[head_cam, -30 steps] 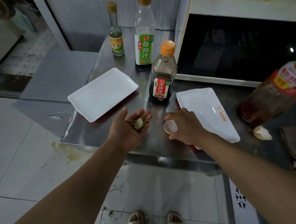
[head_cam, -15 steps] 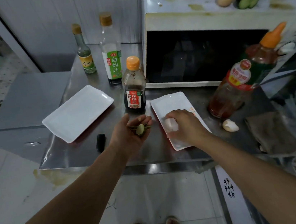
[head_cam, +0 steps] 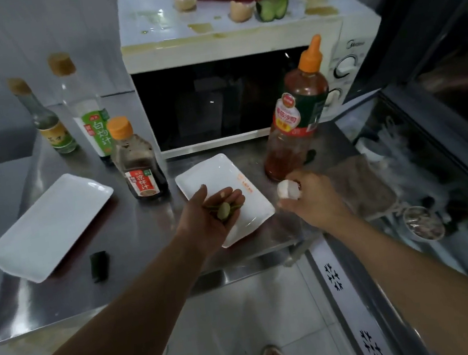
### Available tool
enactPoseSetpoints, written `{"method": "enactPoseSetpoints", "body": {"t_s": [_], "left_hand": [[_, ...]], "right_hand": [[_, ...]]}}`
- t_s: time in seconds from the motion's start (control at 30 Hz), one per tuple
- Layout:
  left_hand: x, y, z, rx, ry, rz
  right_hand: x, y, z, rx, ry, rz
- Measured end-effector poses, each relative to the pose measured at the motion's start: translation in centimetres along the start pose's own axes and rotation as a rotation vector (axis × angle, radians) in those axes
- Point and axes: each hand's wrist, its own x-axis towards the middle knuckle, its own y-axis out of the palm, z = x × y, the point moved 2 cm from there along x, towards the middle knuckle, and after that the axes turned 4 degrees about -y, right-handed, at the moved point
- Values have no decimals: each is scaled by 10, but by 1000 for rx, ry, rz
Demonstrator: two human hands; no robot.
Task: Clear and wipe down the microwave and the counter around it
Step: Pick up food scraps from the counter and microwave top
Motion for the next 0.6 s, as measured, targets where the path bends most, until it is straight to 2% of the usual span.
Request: {"method": "enactPoseSetpoints", "body": {"t_s": [0.17,0.6], "left_hand": [[15,21,14,-31,-22,-3],[55,30,29,-26,-19,-60]], "right_hand": [[11,-6,-37,13,100,-68],[33,18,-72,81,100,43]]}}
